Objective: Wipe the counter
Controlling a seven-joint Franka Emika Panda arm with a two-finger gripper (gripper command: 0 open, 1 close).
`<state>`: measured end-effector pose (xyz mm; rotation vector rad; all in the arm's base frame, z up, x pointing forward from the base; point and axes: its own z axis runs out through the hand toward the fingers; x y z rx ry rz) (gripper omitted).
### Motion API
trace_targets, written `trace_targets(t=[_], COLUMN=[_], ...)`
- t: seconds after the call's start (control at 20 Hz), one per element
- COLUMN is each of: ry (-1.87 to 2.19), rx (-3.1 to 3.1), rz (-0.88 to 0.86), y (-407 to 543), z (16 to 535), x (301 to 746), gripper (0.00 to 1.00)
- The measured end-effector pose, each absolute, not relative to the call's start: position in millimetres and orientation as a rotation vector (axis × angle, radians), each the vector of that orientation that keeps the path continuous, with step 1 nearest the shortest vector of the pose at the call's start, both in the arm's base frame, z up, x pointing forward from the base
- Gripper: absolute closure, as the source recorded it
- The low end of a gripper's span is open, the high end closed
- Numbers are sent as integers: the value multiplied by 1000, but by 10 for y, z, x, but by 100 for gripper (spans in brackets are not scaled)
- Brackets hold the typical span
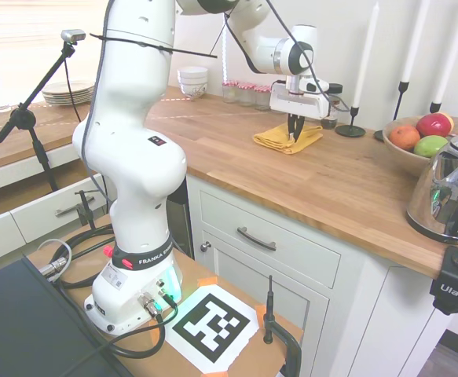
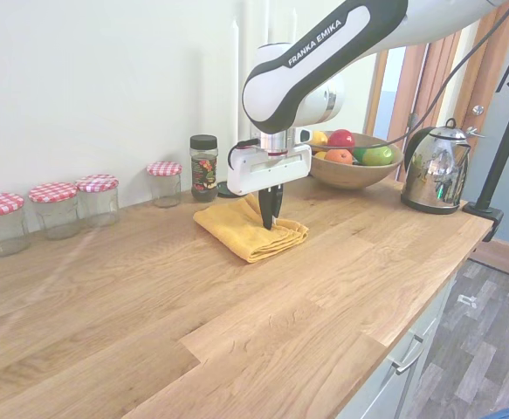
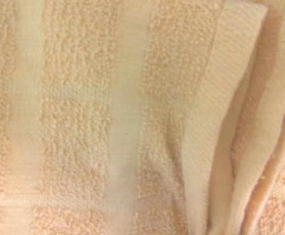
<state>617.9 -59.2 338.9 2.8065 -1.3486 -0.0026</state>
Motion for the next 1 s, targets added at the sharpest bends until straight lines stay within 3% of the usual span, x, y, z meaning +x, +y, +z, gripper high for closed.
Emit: trace_targets(t=[0.55,1.0], ry=[-1516,-1403], rx=[2798,2831], rz=[-25,-5], y=[-1903,-1215], z=[3359,3357], x=[5814,5945], gripper=[100,100])
